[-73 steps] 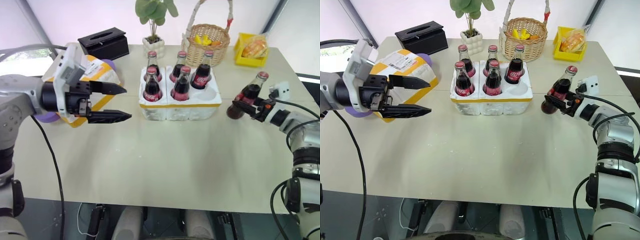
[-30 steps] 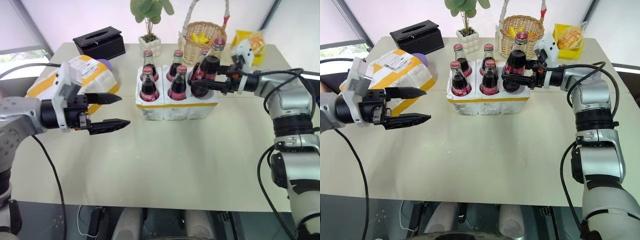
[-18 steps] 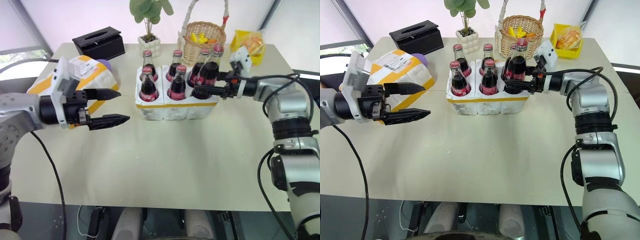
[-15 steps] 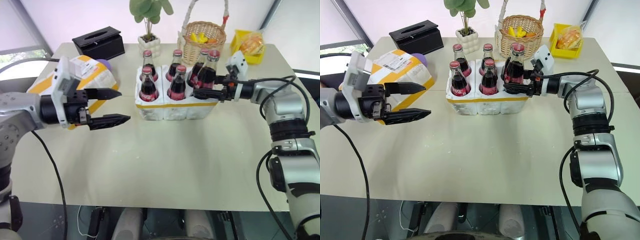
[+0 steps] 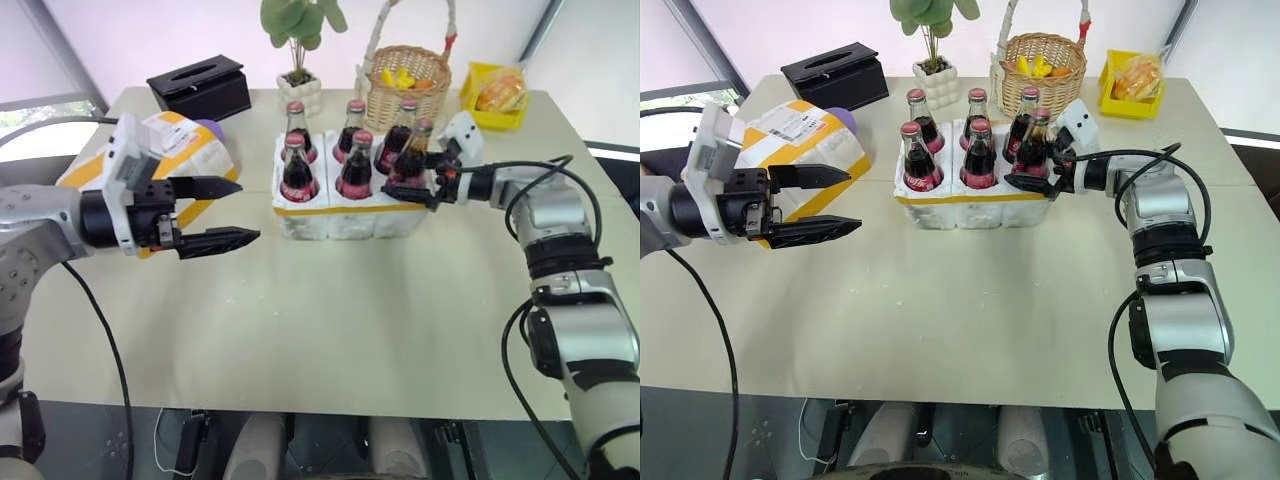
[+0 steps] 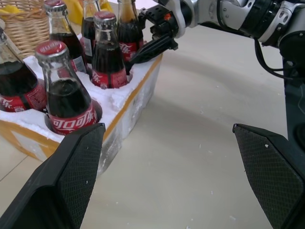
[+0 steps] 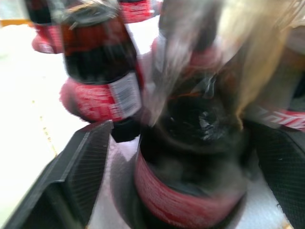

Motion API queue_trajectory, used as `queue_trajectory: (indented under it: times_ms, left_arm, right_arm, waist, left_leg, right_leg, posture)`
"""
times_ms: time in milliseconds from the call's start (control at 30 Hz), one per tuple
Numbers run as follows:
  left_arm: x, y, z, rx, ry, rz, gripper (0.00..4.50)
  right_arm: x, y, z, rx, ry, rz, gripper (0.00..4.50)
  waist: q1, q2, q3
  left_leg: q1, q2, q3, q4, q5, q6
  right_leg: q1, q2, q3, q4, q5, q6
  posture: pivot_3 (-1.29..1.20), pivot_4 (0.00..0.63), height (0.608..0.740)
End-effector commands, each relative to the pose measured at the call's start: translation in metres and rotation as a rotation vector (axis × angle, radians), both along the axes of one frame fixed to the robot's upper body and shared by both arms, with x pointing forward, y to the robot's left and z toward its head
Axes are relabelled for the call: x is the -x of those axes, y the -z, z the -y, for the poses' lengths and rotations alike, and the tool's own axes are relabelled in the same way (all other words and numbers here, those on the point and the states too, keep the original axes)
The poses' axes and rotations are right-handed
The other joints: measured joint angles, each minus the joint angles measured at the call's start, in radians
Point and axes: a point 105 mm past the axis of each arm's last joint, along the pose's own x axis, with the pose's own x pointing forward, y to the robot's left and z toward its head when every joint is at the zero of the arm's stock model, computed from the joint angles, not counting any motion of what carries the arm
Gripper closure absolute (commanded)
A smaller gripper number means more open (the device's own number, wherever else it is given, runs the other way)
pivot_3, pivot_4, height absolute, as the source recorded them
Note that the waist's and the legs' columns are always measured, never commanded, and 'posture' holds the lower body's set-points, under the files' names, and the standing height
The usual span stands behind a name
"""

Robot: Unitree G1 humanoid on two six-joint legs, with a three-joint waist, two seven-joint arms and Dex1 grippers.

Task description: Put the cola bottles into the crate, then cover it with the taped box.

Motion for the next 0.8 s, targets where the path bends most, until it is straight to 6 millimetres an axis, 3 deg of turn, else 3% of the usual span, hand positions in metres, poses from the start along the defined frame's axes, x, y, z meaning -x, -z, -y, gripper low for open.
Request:
queue_trajectory:
  times_ms: [33, 200, 400, 567, 700, 800]
  left_arm:
    - [0.002, -0.01, -0.002, -0.004, -0.012, 0.056, 0.0]
    - [-0.001, -0.008, -0.015, -0.014, -0.088, 0.06, 0.0]
    - [-0.012, 0.002, -0.057, -0.128, -0.372, 0.166, 0.0]
    - [-0.01, 0.008, -0.089, -0.275, -0.621, 0.282, 0.0]
    - [-0.003, 0.028, -0.126, -0.565, -0.798, 0.345, 0.0]
    - [0.001, 0.032, -0.164, -0.747, -1.028, 0.391, 0.0]
  right_arm:
    - [0.0, -0.012, -0.003, -0.018, -0.009, 0.038, 0.07]
    - [0.01, -0.027, 0.004, -0.052, -0.05, 0.067, 0.07]
    - [0.03, -0.056, 0.031, -0.006, -0.041, 0.187, 0.07]
    - [0.067, -0.083, 0.056, -0.006, -0.118, 0.232, 0.07]
    - [0.09, -0.098, 0.063, -0.042, -0.175, 0.245, 0.07]
    - [0.114, -0.102, 0.057, -0.104, -0.283, 0.192, 0.07]
  waist:
    - [0.0, 0.0, 0.0]
    - [0.0, 0.0, 0.0]
    - [0.001, 0.0, 0.0]
    - [0.005, 0.0, 0.0]
    - [-0.001, 0.001, 0.0]
    - [0.002, 0.001, 0.0]
  left_leg:
    - [0.0, 0.0, 0.0, 0.0, 0.0, 0.0]
    - [0.001, 0.001, 0.0, -0.001, 0.0, 0.0]
    - [0.0, 0.001, 0.0, -0.003, 0.0, 0.0]
    - [-0.001, 0.001, 0.0, -0.004, 0.0, 0.0]
    - [0.0, 0.002, 0.002, -0.003, 0.0, 0.0]
    - [0.0, 0.002, 0.002, -0.004, 0.0, 0.0]
  right_leg:
    - [0.0, 0.0, 0.0, 0.0, 0.0, 0.0]
    - [0.0, 0.001, 0.0, 0.0, 0.0, 0.0]
    - [-0.001, 0.0, 0.0, -0.001, 0.0, 0.0]
    - [-0.002, 0.0, 0.0, -0.002, 0.0, 0.0]
    - [-0.002, 0.0, 0.0, -0.002, 0.0, -0.001]
    - [-0.002, 0.0, 0.001, -0.002, -0.001, -0.003]
  posture:
    - [0.0, 0.15, 0.74]
    - [0.0, 0.15, 0.74]
    - [0.0, 0.15, 0.74]
    - [0.0, 0.15, 0.74]
    - [0.0, 0.15, 0.74]
    - [0.0, 0.15, 0.74]
